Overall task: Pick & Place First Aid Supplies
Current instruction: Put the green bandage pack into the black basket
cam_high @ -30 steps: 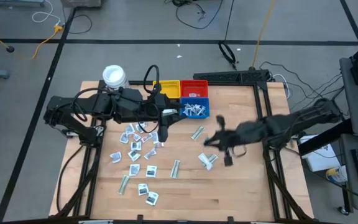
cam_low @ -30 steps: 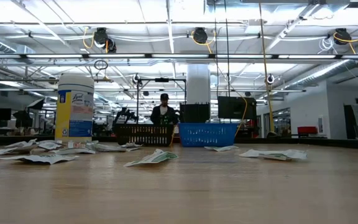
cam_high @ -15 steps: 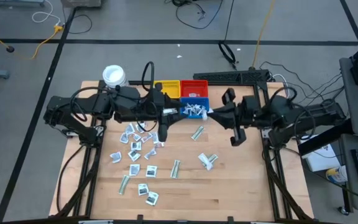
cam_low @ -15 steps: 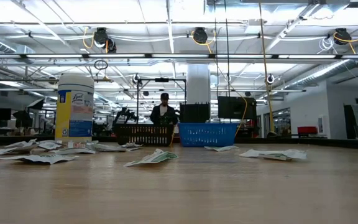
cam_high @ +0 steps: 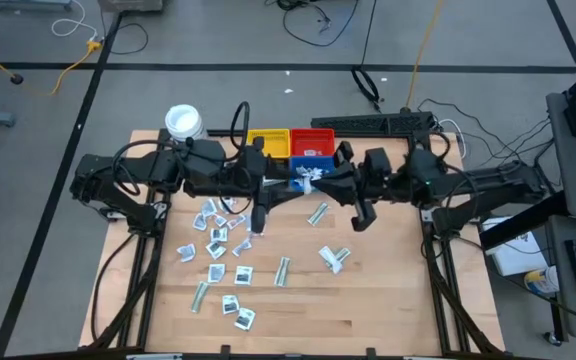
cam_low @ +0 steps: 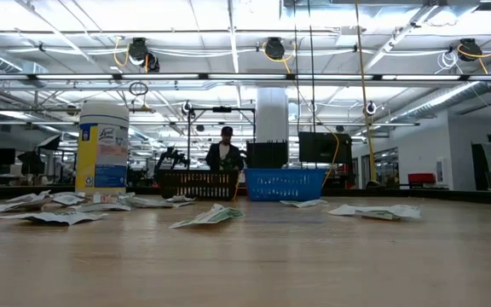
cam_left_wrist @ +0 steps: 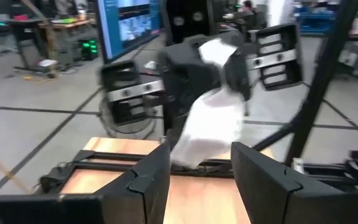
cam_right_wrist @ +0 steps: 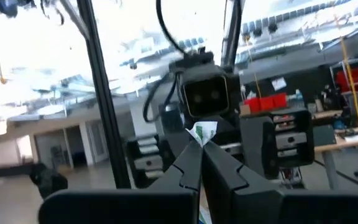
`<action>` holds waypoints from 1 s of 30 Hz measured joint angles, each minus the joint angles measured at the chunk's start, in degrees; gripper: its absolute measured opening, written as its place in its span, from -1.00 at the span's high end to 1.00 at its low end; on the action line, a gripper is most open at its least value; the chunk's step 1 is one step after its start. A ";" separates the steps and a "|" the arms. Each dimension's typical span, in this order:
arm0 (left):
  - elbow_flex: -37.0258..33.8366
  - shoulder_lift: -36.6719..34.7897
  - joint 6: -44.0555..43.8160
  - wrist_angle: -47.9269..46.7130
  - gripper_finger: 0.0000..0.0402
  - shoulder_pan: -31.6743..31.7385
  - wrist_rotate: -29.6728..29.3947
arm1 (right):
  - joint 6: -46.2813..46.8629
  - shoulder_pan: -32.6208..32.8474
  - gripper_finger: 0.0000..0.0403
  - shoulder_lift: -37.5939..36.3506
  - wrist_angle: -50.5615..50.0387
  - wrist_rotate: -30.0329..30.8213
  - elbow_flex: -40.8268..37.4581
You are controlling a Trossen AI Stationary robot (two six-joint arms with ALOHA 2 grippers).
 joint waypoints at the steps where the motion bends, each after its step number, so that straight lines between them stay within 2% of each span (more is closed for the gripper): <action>1: 0.00 0.00 0.06 -0.02 0.13 0.00 1.10 | -0.49 0.00 1.00 0.78 -0.75 -0.61 1.11; 4: 0.00 0.00 0.23 -0.02 0.13 0.00 3.39 | -1.38 -0.33 1.00 3.13 -1.88 -1.82 4.20; 9: 0.00 0.00 0.16 -0.01 0.13 0.00 3.62 | -1.45 -0.37 1.00 5.79 -1.81 -4.49 7.16; 15: 0.00 0.00 -1.97 0.14 0.16 -0.13 -3.05 | 0.20 -0.37 1.00 6.96 -2.33 -4.40 8.10; 19: 0.00 0.00 -0.65 0.08 0.37 -0.41 -3.24 | -0.04 -0.33 1.00 6.91 -3.34 -4.47 8.13; 25: 0.00 0.00 2.27 0.11 0.90 -0.85 0.99 | -0.10 -0.35 1.00 6.93 -3.58 -4.64 8.13; 30: 0.00 0.00 2.68 0.14 0.97 -0.83 2.22 | -0.97 -0.33 0.97 6.93 -3.56 -4.21 8.13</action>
